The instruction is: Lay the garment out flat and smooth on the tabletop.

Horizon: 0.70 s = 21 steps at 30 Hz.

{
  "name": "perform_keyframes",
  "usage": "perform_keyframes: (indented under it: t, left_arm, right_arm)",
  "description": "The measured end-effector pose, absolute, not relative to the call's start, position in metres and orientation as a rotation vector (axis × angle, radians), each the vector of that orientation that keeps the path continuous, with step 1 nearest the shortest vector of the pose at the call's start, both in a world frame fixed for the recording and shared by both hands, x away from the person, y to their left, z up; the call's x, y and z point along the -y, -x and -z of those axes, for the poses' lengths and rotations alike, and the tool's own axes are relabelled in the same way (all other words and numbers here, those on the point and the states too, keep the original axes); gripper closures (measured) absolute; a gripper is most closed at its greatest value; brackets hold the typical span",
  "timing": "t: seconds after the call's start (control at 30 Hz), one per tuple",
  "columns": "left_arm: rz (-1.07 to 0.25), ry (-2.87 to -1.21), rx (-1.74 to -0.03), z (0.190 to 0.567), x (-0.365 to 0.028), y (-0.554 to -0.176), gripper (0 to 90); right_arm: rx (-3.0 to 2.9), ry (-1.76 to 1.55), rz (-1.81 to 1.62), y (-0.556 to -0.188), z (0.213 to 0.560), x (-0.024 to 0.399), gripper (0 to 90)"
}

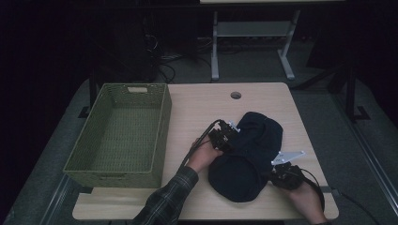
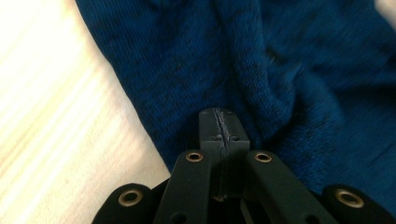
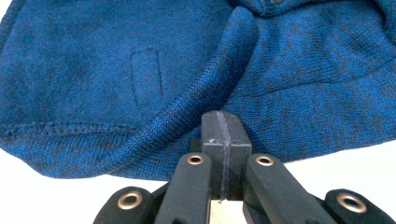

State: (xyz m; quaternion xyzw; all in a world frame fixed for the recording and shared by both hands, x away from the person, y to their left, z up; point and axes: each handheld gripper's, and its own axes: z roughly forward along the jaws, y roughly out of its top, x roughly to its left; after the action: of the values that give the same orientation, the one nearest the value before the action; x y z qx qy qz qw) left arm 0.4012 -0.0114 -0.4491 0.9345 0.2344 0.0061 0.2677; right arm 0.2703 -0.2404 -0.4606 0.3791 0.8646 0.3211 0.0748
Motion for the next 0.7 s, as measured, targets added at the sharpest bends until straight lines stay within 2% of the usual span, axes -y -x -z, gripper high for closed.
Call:
perform_keyframes:
  t: [0.3,0.57,0.7]
  left_arm:
    - [-0.098,-2.582,-0.600,0.447,0.001,-0.391,90.0]
    - [-0.117,-2.577,-0.623,0.447,-0.008,-0.382,90.0]
    - [-0.070,-2.556,-0.638,0.447,-0.013,-0.381,90.0]
  right_arm:
    - [-2.563,-1.178,-0.936,-0.273,0.460,0.246,90.0]
    - [-2.538,-1.206,-0.916,-0.276,0.460,0.252,90.0]
    - [-2.535,-1.205,-0.906,-0.276,0.460,0.252,90.0]
